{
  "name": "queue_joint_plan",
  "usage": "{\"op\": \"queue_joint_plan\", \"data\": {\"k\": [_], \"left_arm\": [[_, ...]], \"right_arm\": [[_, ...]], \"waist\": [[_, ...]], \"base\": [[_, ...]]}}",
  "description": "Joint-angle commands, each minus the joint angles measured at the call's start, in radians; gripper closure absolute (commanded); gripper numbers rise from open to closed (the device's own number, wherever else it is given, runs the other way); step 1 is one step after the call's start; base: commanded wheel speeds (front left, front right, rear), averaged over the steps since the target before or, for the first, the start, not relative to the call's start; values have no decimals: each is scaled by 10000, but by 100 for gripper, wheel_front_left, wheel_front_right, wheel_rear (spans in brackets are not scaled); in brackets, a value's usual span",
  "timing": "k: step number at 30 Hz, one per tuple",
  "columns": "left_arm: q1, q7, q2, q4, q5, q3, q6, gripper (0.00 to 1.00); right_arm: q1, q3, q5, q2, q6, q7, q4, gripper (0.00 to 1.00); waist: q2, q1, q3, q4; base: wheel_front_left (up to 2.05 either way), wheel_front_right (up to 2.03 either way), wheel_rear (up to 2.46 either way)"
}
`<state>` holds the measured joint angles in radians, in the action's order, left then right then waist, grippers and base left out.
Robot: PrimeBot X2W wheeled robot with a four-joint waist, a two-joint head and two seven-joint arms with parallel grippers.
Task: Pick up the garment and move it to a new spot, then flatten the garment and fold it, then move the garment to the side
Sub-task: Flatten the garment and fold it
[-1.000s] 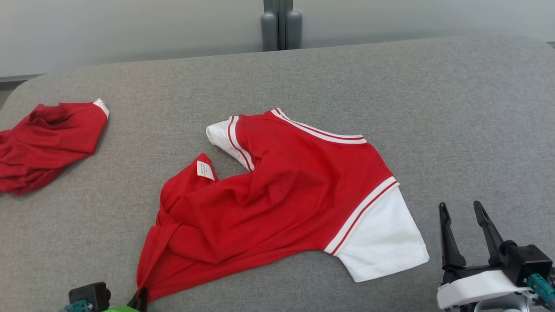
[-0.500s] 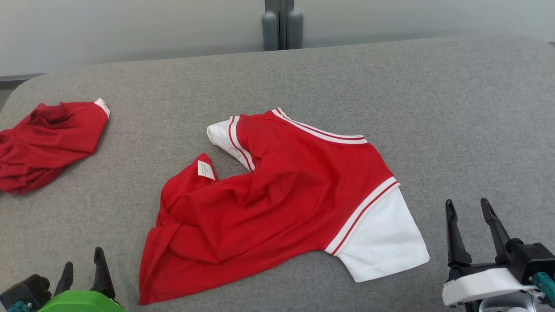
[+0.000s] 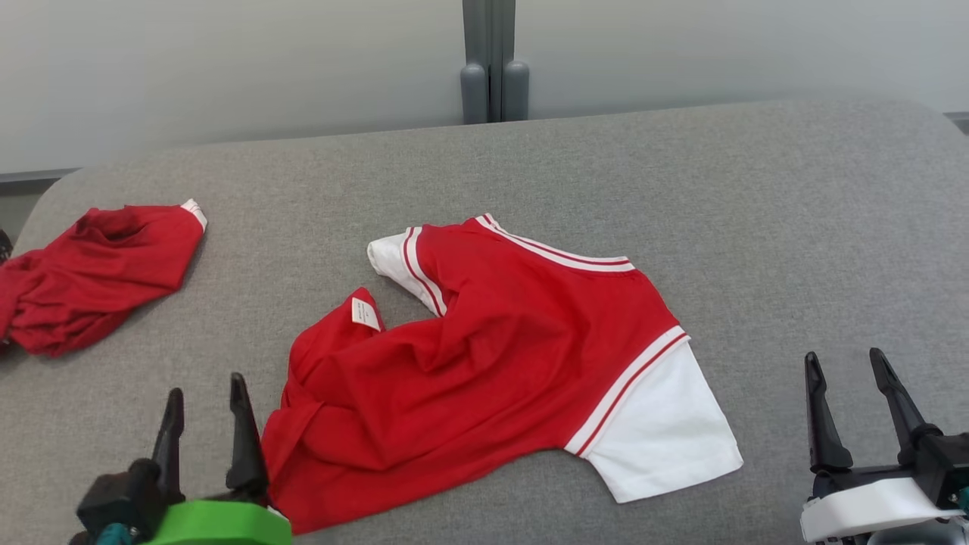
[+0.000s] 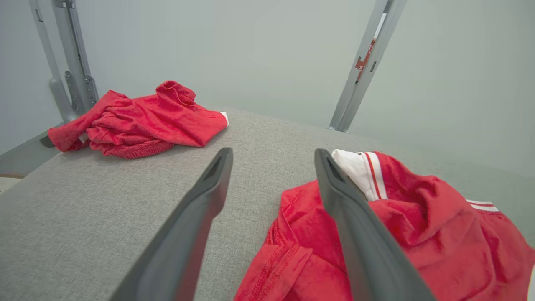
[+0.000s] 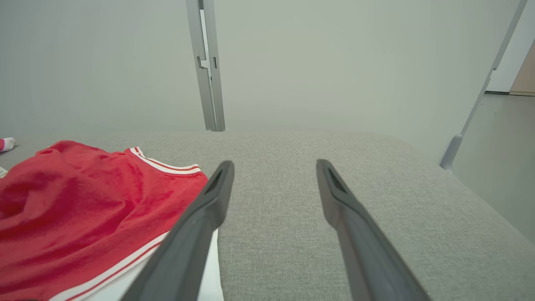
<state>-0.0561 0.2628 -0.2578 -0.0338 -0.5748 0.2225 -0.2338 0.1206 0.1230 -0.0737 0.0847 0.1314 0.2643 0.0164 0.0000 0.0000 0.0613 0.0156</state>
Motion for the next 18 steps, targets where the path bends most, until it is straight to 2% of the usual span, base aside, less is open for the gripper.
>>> {"op": "queue_joint_plan", "data": {"k": [1, 3, 8, 11, 14, 18], "left_arm": [[-249, 26, 112, 10, 518, -162, 221, 0], [-374, 25, 610, 43, 1351, -326, 647, 0], [-781, 15, 1392, 74, 2879, -1070, 1547, 0], [-1030, 16, 1644, -47, 3443, -1399, 2019, 0], [-1208, 16, 1762, -206, 3882, -1504, 2711, 0], [-1240, 16, 1886, -386, 4133, -1675, 3200, 0]], "right_arm": [[150, 21, 66, 80, -14, 1, -73, 0], [286, 21, 96, 140, -14, 1, -83, 0], [500, 26, 215, 189, -14, 2, -21, 0], [557, 45, 263, 124, -14, 1, 50, 0], [586, 28, 269, 28, -14, 1, 87, 0], [465, 96, 179, -99, -14, 1, 145, 0]], "waist": [[0, 0, -210, -38], [0, 0, -360, -25], [0, 0, -632, 9], [0, 0, -736, 84], [0, 0, -806, 154], [0, 0, -856, 158]], "base": [[0, 0, 0], [0, 0, 0], [0, 0, 0], [0, 0, 0], [0, 0, 0], [0, 0, 0]]}}
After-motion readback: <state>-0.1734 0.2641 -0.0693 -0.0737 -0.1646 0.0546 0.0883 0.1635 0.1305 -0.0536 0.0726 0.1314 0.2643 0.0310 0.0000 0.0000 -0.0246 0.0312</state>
